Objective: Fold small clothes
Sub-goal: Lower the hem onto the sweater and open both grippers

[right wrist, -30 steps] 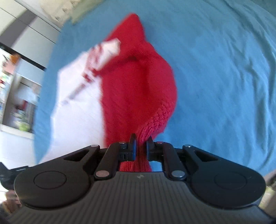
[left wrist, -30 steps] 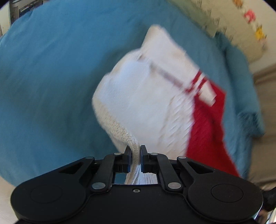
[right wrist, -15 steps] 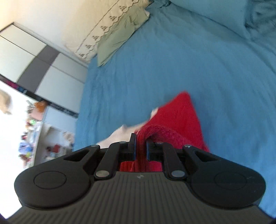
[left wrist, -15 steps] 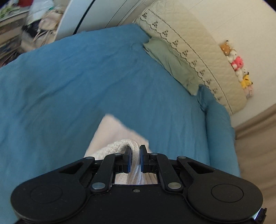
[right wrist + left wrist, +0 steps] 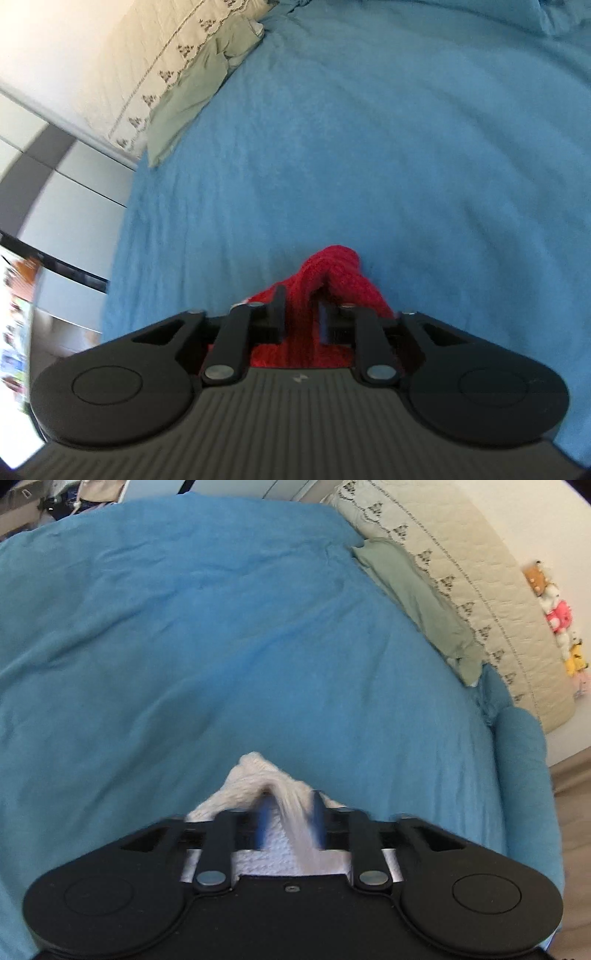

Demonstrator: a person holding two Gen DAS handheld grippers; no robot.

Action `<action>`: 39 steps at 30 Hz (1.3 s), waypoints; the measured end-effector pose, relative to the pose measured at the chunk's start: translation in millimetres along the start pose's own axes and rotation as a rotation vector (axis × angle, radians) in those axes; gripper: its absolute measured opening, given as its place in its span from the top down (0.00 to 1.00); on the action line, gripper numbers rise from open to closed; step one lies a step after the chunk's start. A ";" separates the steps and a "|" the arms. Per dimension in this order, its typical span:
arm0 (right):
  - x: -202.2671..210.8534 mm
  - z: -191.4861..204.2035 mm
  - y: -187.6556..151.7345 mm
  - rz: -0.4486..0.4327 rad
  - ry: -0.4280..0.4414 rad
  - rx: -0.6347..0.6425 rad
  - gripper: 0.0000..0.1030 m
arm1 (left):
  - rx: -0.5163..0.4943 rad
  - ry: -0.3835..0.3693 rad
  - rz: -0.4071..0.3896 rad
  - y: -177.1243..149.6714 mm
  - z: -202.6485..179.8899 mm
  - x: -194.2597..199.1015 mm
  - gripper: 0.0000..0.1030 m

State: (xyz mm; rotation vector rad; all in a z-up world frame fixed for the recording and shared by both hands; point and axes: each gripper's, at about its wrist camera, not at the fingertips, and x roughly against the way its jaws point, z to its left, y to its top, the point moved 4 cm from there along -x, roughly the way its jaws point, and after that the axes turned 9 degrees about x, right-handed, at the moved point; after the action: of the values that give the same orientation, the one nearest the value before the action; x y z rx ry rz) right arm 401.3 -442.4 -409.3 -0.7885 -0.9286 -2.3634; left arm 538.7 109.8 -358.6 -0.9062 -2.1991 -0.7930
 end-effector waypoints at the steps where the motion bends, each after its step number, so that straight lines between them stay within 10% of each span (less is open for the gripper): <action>1: 1.5 0.8 1.8 0.006 0.014 0.000 0.51 | -0.021 -0.009 -0.018 2.3 -4.2 6.7 0.35; 6: 44.2 34.1 20.7 -0.105 -0.058 0.186 0.01 | -0.254 0.032 -0.138 -5.4 -42.8 57.4 0.10; 16: 30.4 134.3 -78.3 -0.044 -0.163 0.721 0.00 | -0.945 0.193 -0.024 -146.8 -82.7 27.5 0.00; 26: -20.6 80.2 -140.1 -0.021 -0.218 0.728 0.00 | -0.807 0.228 0.056 -146.1 -16.2 -15.4 0.00; 31: -8.3 101.4 -111.5 -0.061 -0.177 0.721 0.00 | -0.818 0.170 0.022 -122.3 -45.7 2.3 0.00; 39: -51.1 98.1 -58.1 -0.104 -0.247 0.713 0.00 | -0.780 0.277 0.013 -63.7 -49.0 -56.2 0.00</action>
State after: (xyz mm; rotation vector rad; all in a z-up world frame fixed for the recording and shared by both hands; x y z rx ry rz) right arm 435.7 -322.2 -409.8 -0.7432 -1.8044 -1.8108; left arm 537.7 16.0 -387.0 -1.0708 -1.6308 -1.7121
